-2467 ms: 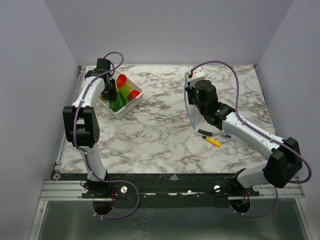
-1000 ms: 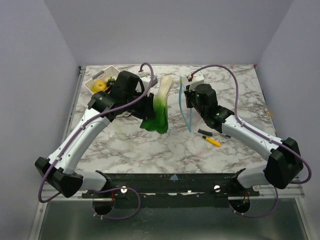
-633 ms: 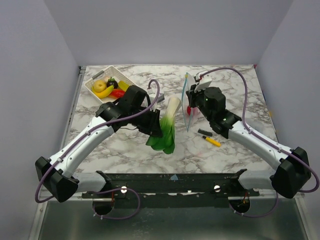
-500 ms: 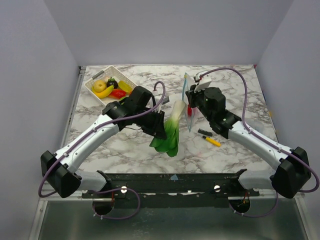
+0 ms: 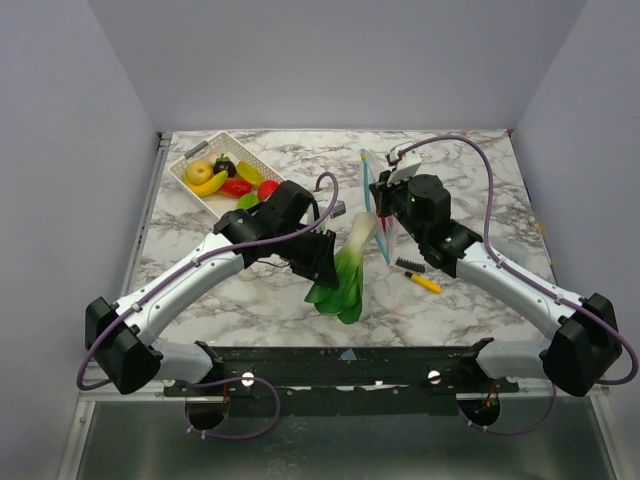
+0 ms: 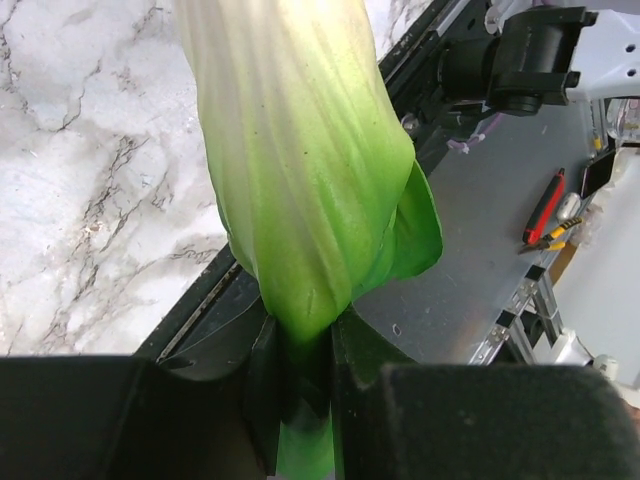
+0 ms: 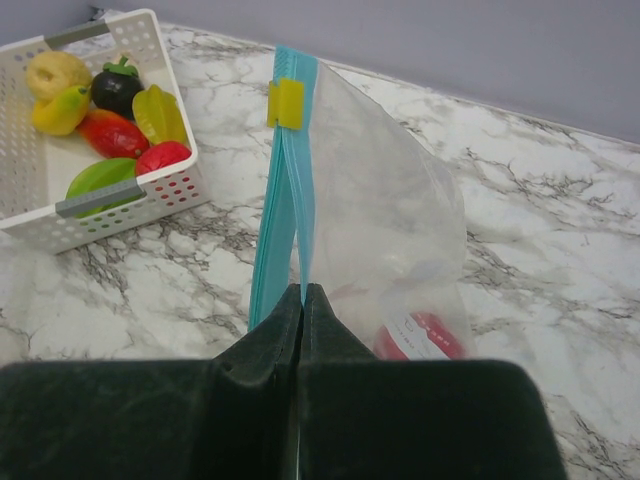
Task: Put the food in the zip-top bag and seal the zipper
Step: Place the fake vegetable in the zipper food storage bag.
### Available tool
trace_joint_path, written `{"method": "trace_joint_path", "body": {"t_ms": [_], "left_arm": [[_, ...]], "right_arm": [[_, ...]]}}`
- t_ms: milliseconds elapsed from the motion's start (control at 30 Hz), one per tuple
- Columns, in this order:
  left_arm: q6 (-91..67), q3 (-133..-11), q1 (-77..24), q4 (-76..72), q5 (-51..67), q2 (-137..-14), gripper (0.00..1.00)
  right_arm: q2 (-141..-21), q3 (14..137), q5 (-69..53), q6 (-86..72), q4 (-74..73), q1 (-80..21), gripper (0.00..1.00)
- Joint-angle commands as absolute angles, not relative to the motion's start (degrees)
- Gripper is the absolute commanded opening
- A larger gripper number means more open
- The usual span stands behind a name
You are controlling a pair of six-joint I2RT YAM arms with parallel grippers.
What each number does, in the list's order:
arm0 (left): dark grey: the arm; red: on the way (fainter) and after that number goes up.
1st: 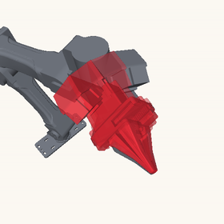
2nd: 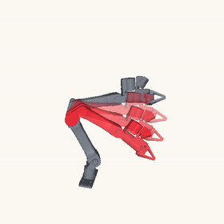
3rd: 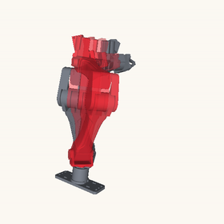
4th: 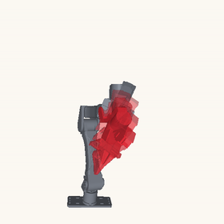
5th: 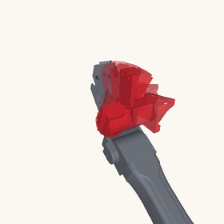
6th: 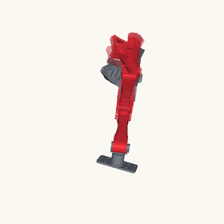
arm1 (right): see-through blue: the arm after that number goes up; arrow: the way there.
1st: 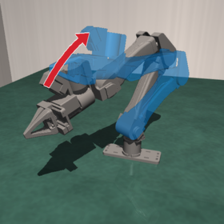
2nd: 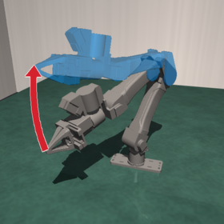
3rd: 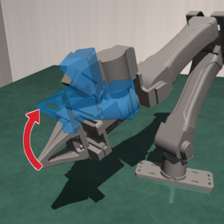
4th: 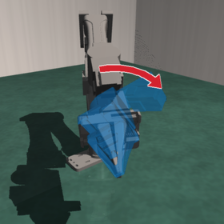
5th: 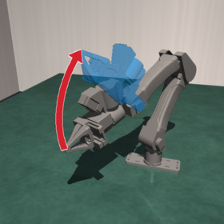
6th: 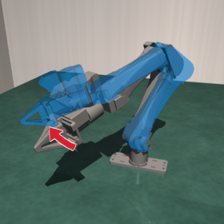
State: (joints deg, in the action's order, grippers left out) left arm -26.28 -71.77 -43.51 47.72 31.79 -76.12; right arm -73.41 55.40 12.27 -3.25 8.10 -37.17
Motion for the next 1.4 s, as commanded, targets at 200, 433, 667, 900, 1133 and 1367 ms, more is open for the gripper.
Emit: {"method": "trace_joint_path", "body": {"t_ms": [200,433,667,900,1133,1367], "left_arm": [[-25.5,-74.3,-44.1,45.0,32.0,-77.0,0.0],[-24.2,-76.1,-43.6,47.7,29.2,-84.5,0.0],[-28.5,-74.7,-39.3,48.1,24.3,-86.2,0.0],[-28.2,-80.9,-38.4,46.2,39.3,-87.7,0.0],[-44.8,-78.4,-31.5,34.4,39.4,-85.8,0.0],[-61.9,-73.8,-30.4,23.7,40.5,-86.8,0.0]], "right_arm": [[-73.3,55.0,10.1,-4.4,9.2,-37.3,0.01],[-71.0,53.9,7.0,-5.5,10.6,-37.3,0.01],[-70.8,52.7,1.8,-4.2,12.5,-37.2,0.01],[-71.8,53.4,-7.0,-3.8,12.0,-37.3,0.01],[-72.6,53.9,-8.3,-3.8,11.4,-37.3,0.01],[-73.3,54.4,-10.6,-4.6,11.2,-37.3,0.0]]}}
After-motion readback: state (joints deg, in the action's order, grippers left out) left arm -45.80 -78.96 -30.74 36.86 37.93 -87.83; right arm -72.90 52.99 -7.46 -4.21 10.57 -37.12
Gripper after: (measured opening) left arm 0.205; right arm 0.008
